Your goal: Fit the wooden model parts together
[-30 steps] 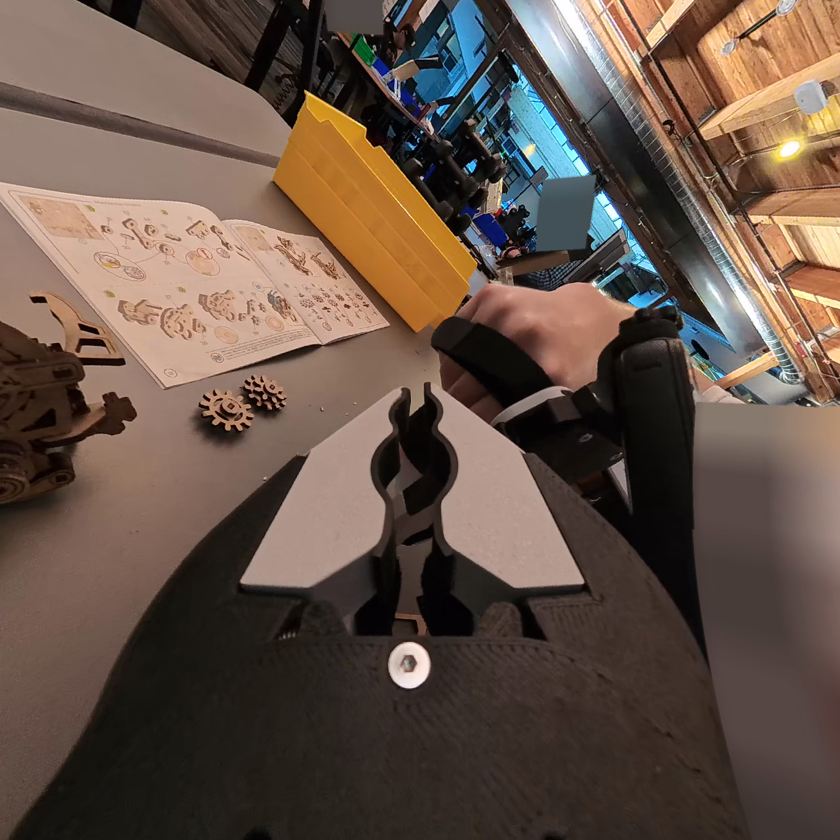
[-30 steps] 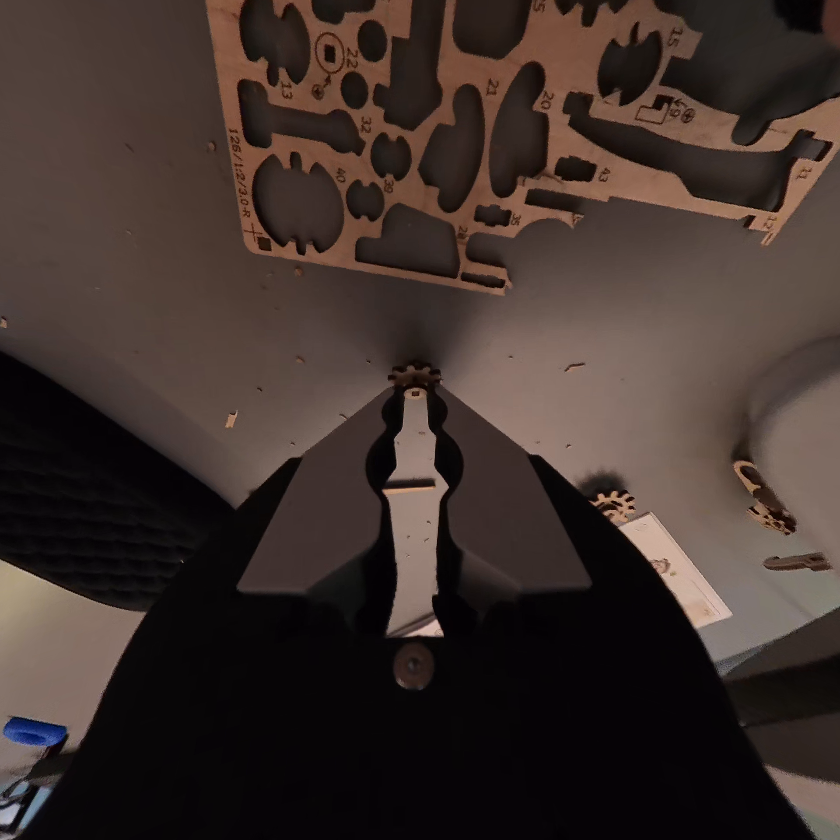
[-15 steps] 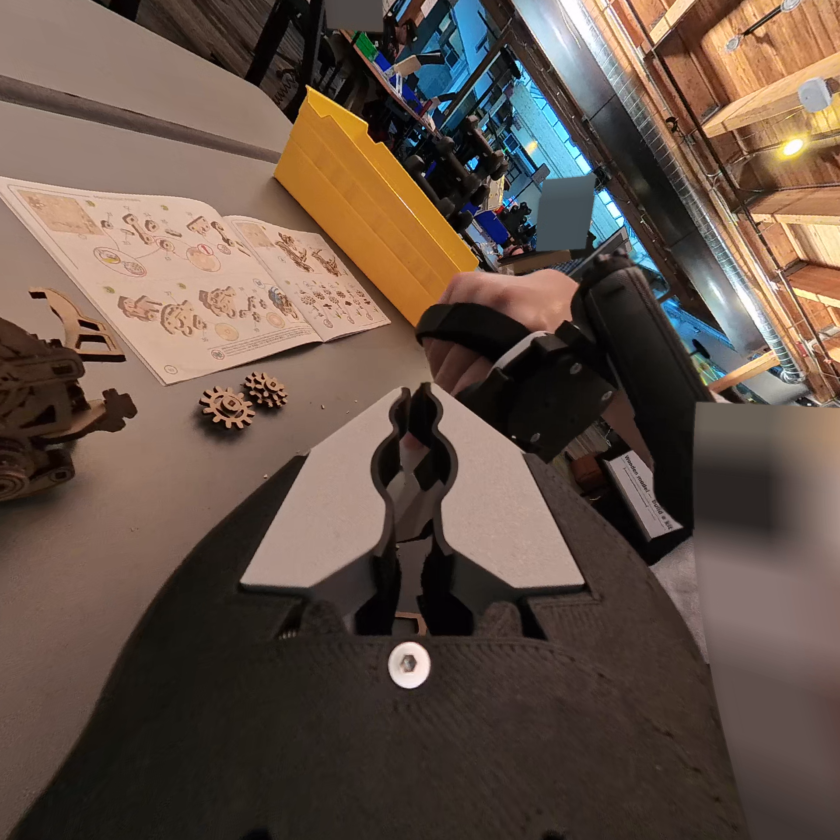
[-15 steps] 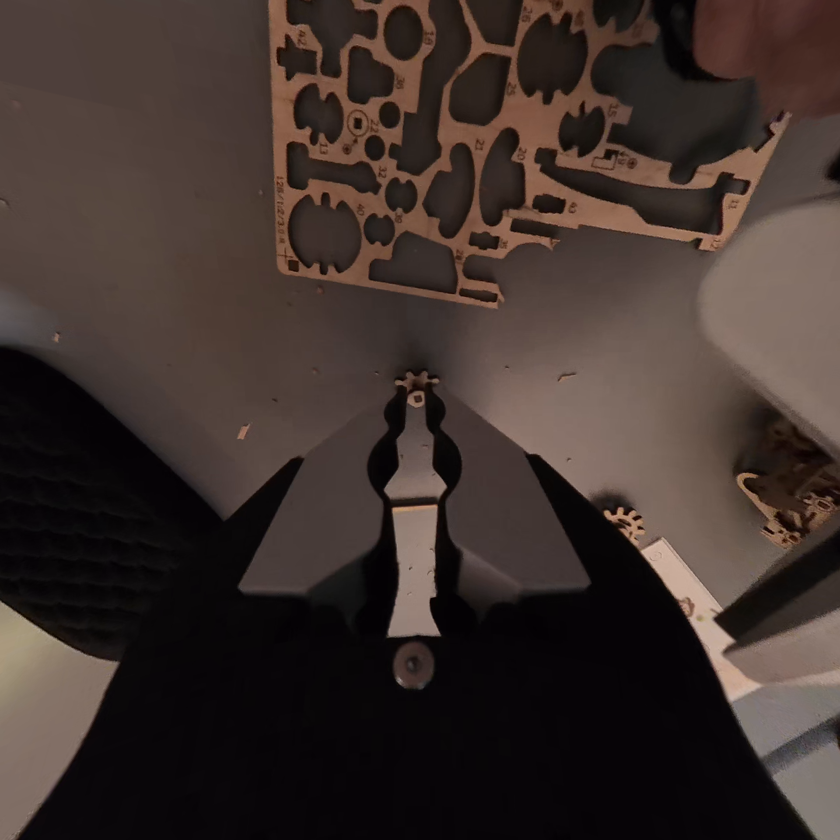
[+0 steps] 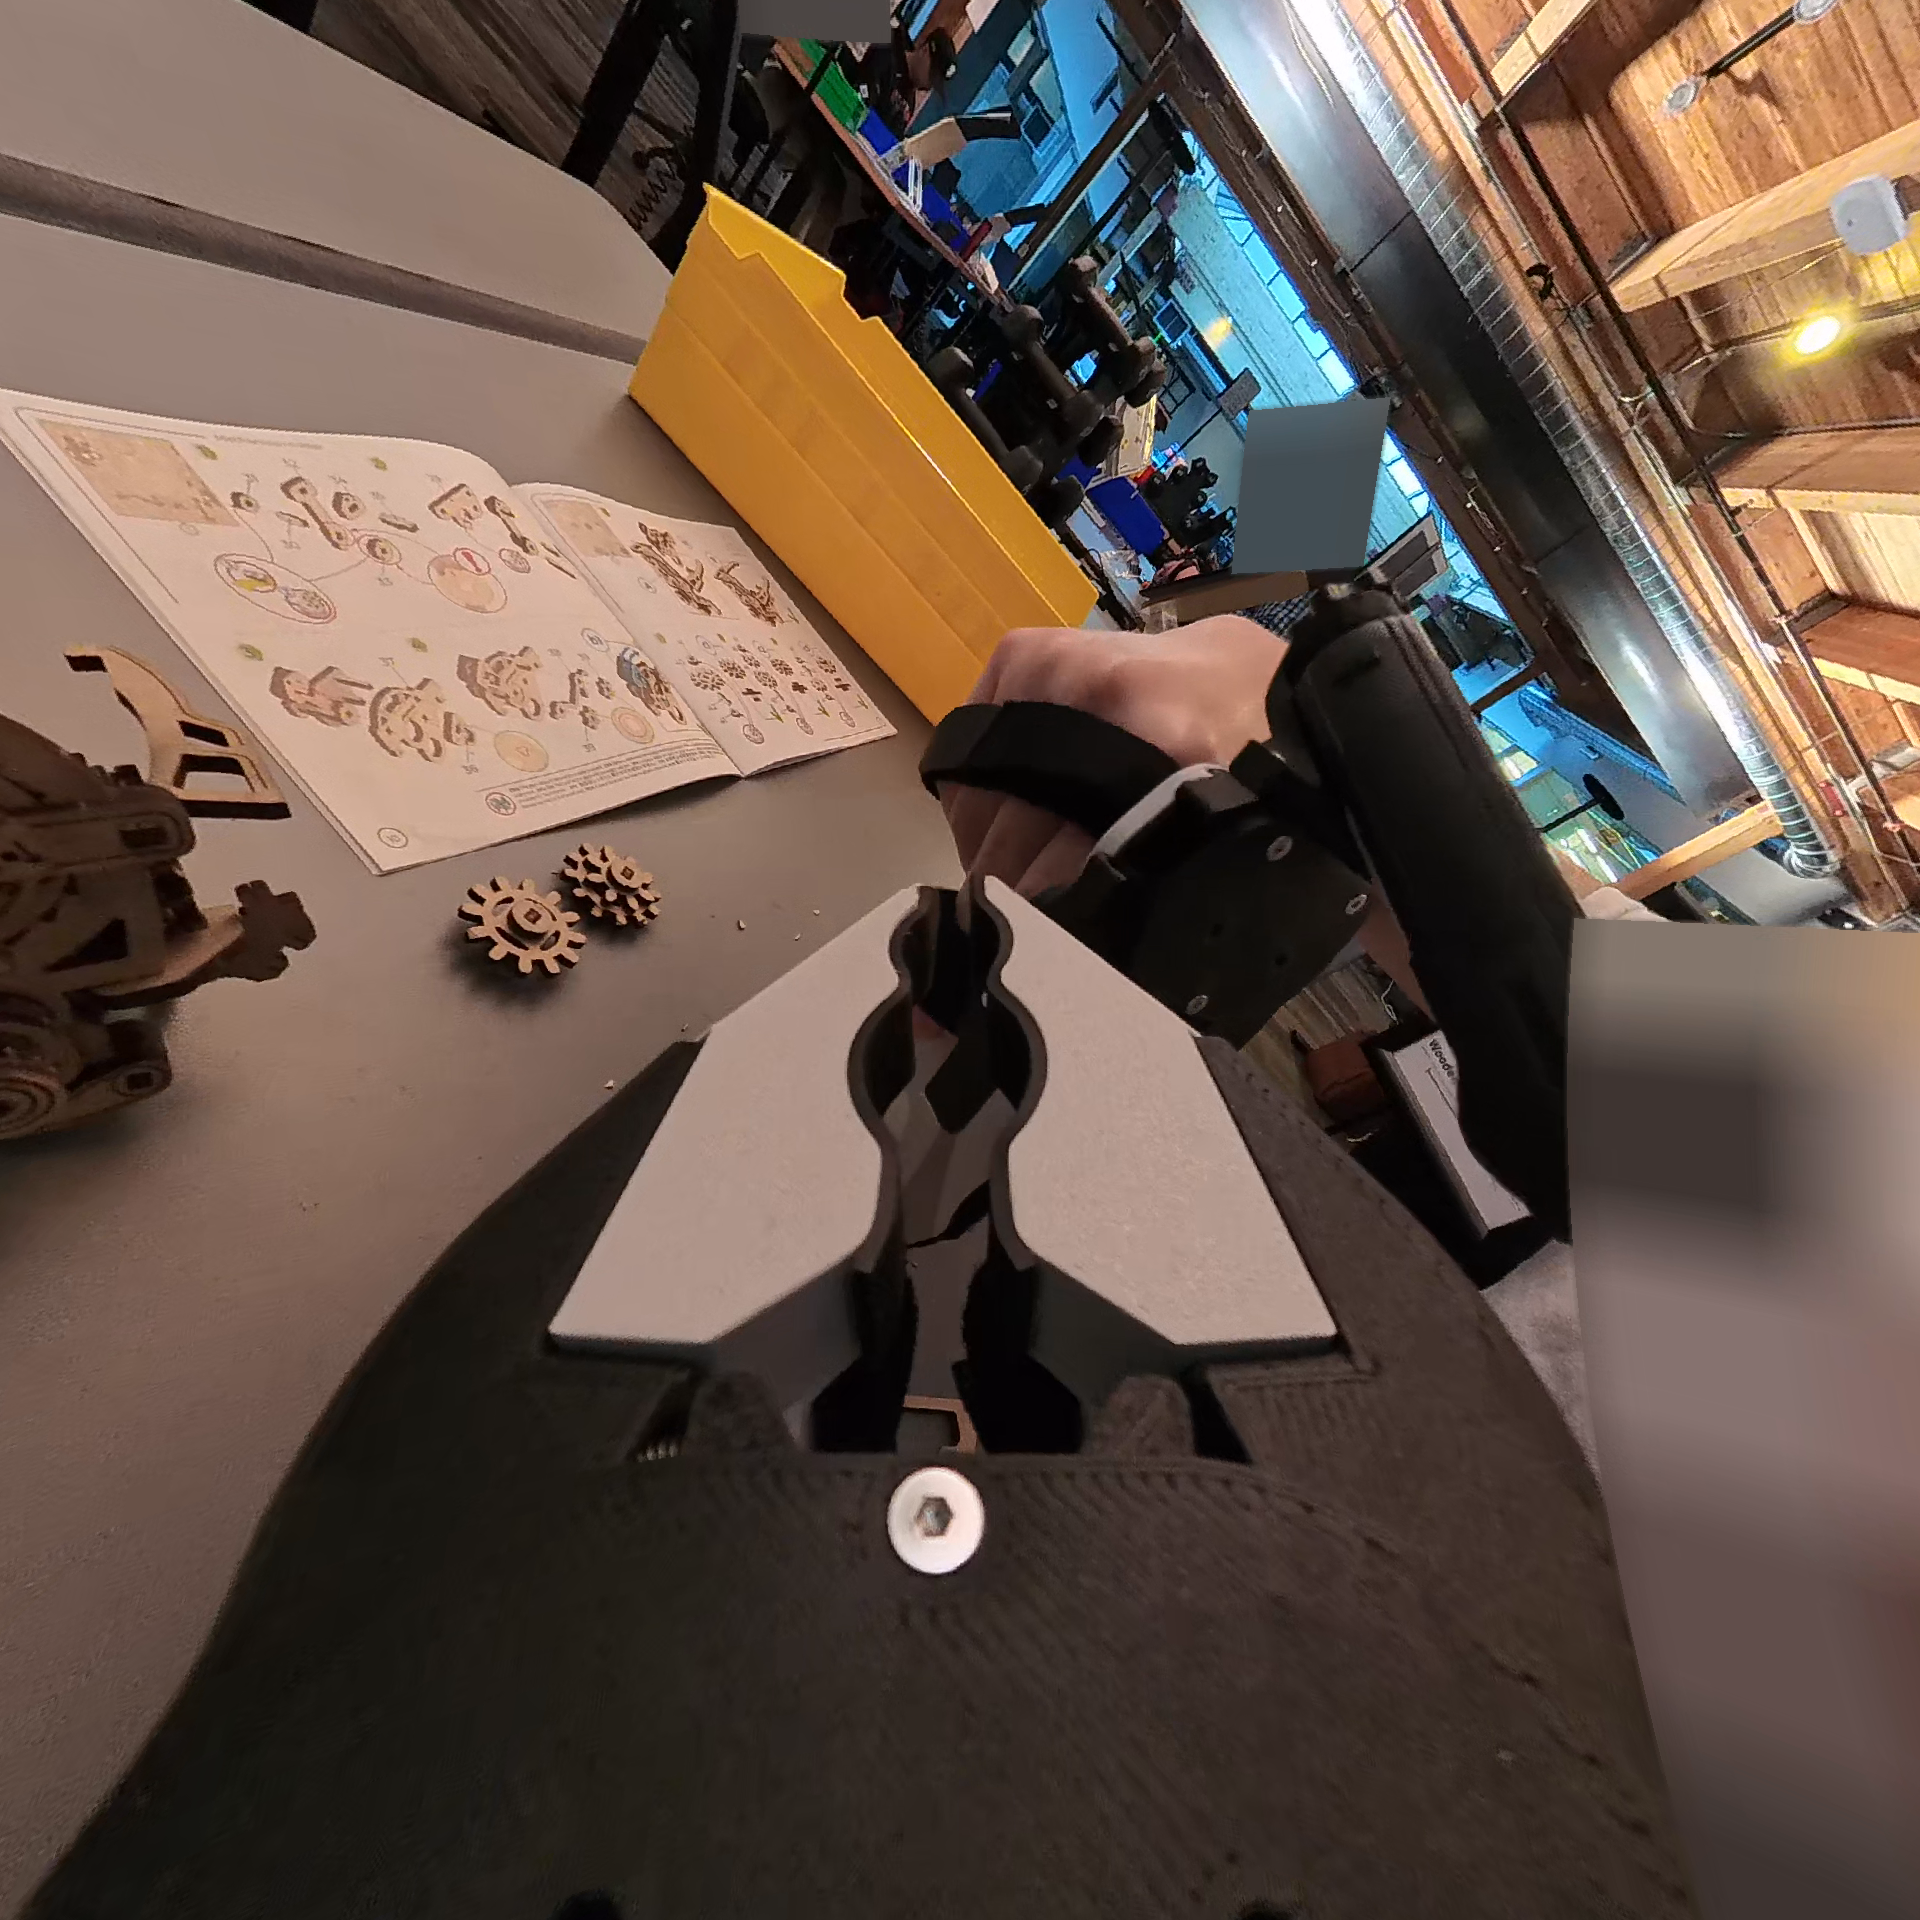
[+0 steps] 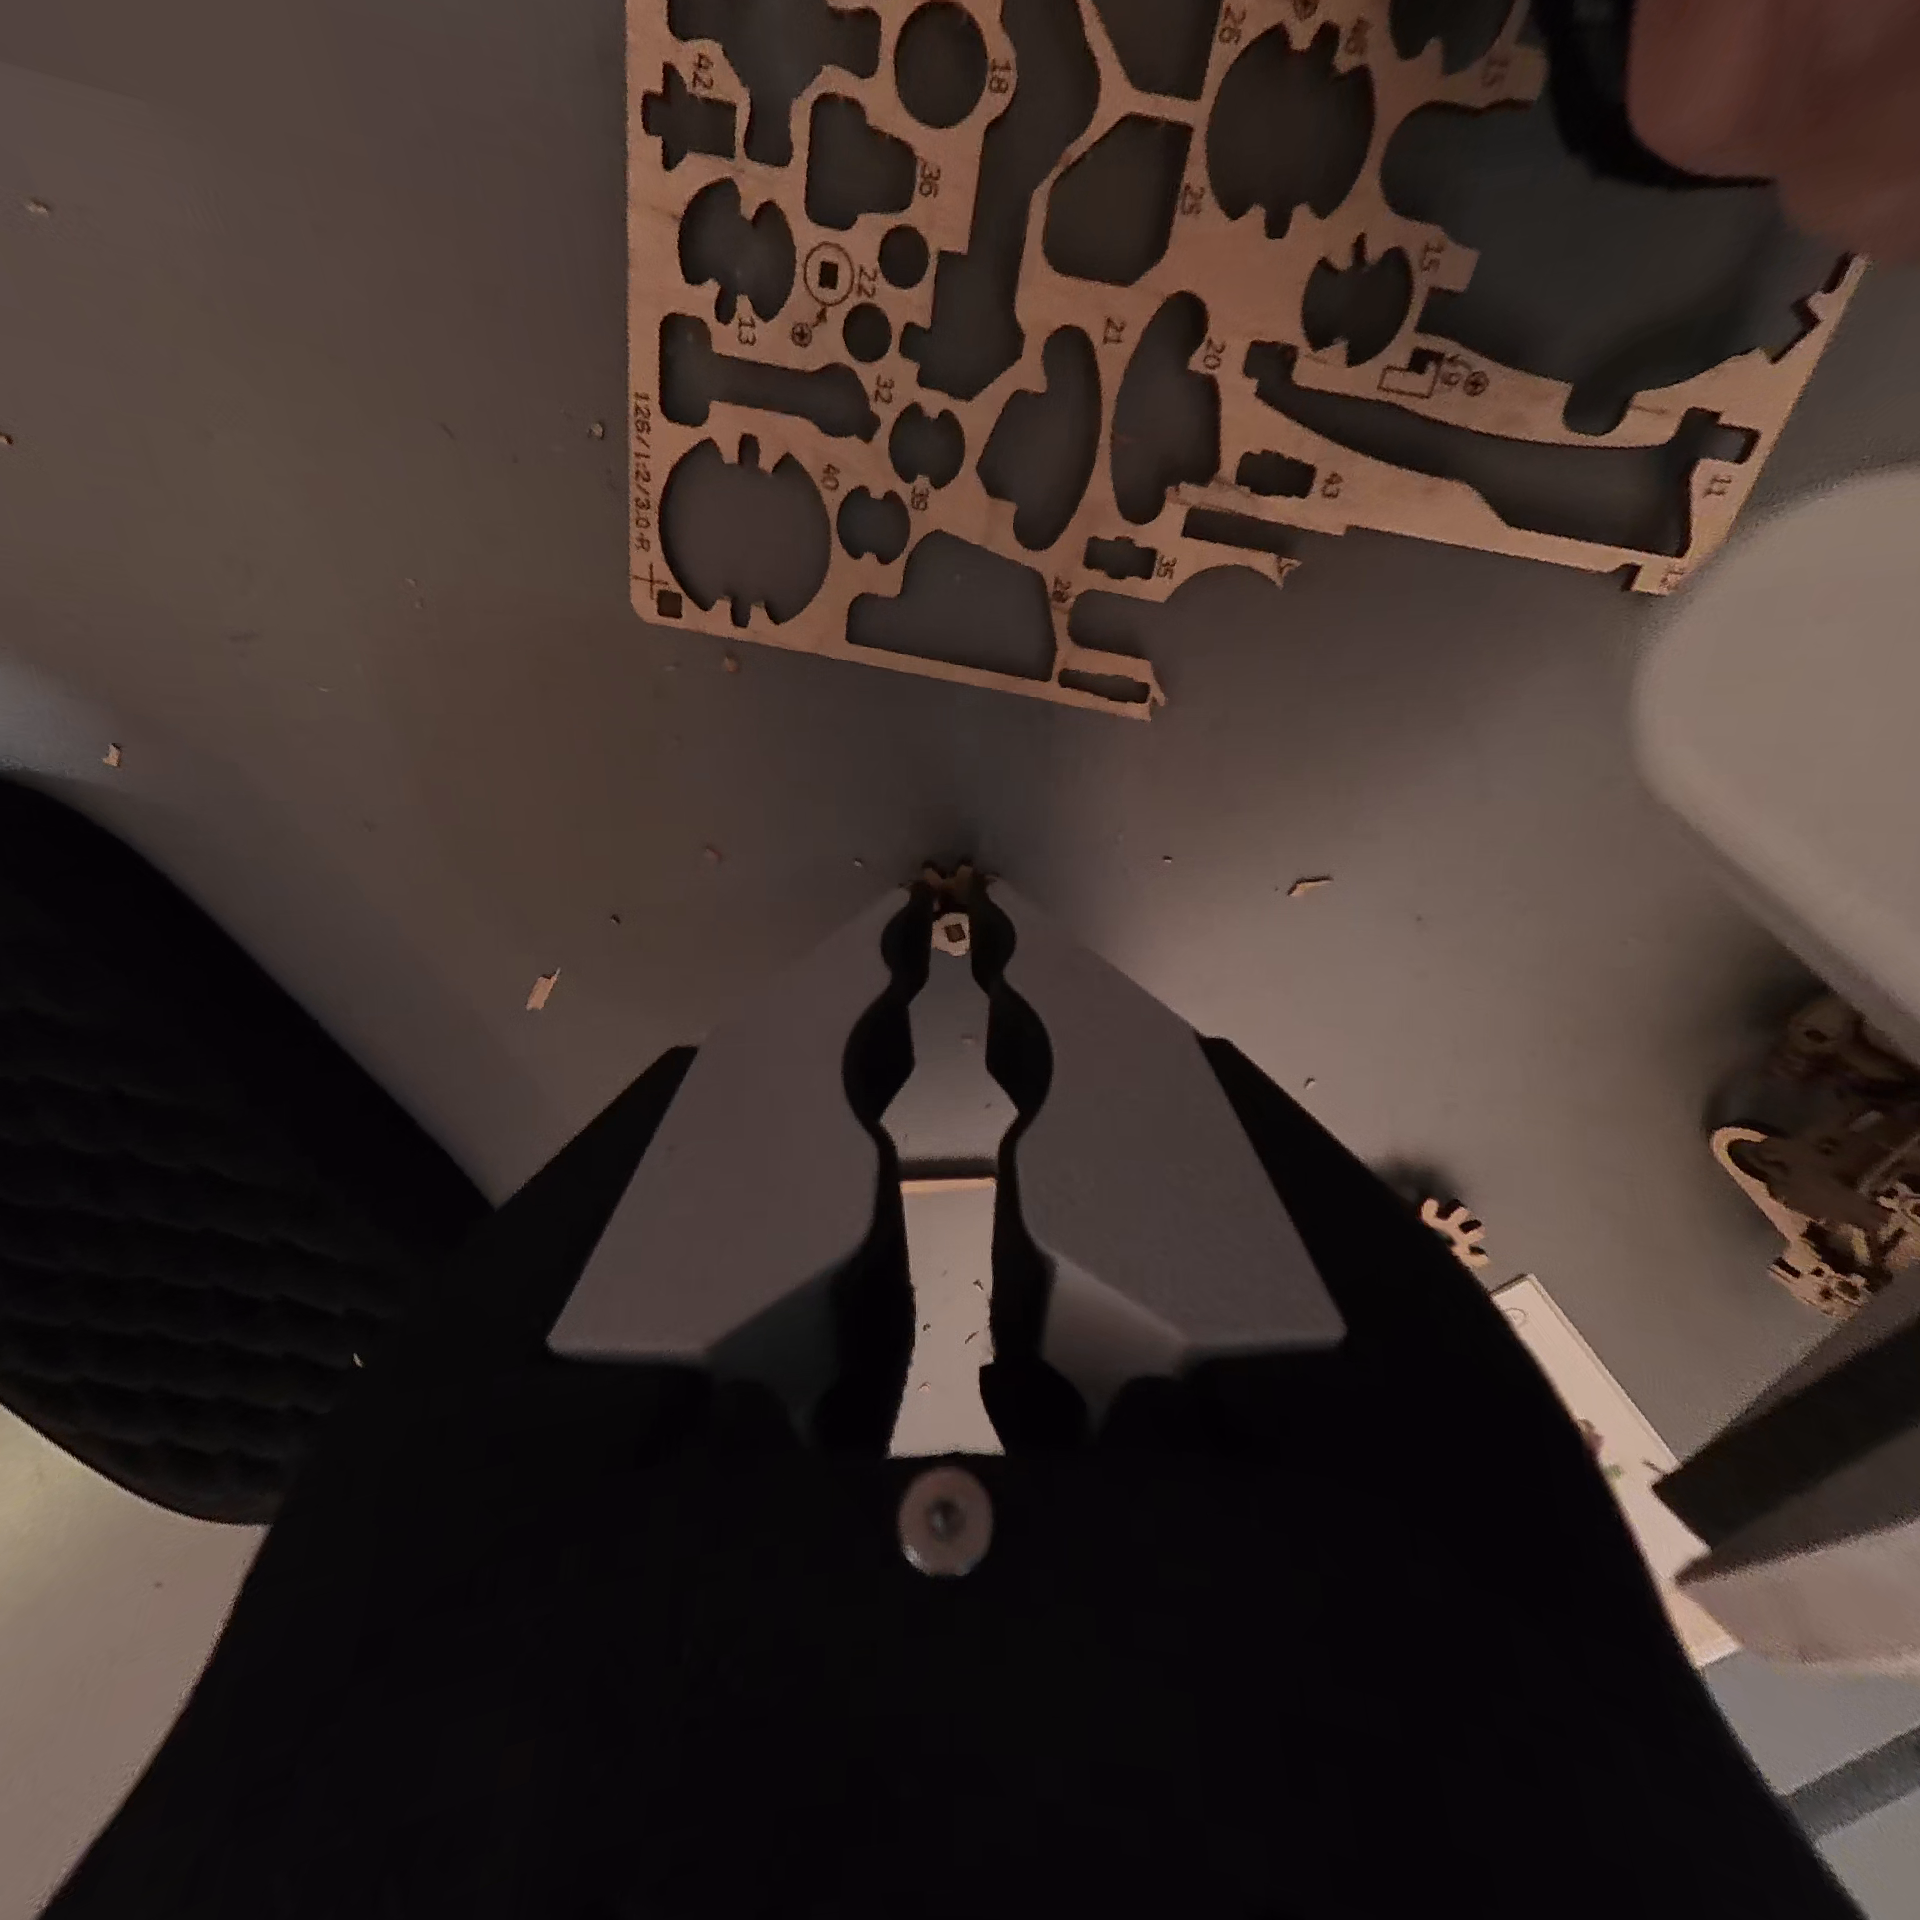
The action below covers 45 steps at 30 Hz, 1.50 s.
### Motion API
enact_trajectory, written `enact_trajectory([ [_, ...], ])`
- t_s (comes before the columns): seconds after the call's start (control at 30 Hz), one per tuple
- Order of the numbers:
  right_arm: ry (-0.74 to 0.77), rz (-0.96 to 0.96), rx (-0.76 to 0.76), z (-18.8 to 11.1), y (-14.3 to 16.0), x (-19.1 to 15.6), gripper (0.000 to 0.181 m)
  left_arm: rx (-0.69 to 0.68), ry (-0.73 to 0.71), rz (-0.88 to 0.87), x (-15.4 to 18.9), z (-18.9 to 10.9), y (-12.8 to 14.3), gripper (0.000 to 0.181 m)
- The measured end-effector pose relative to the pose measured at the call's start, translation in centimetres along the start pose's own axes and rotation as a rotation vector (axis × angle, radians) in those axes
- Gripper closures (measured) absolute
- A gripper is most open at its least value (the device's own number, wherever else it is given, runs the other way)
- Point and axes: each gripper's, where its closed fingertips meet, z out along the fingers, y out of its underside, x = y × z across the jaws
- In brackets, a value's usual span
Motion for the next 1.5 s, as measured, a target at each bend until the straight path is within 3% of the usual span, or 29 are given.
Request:
enact_trajectory([
  [0.7,0.028,-0.018,-0.114,0.2,0.1,-0.1,0.176,0.0,0.004,-0.002,0.1,0.0,0.0,0.177],
  [1.0,0.081,-0.002,0.006,-1.1,-0.4,0.3,0.172,-0.002,0.005,-0.003,0.1,0.0,0.0,0.177],
  [1.23,0.022,0.085,0.087,-0.6,0.2,0.4,0.177,-0.006,0.003,-0.003,0.1,0.0,0.1,0.177],
  [1.5,0.021,0.053,0.005,-0.4,0.1,0.1,0.181,-0.009,0.001,-0.007,-0.1,0.1,0.2,0.176],
])
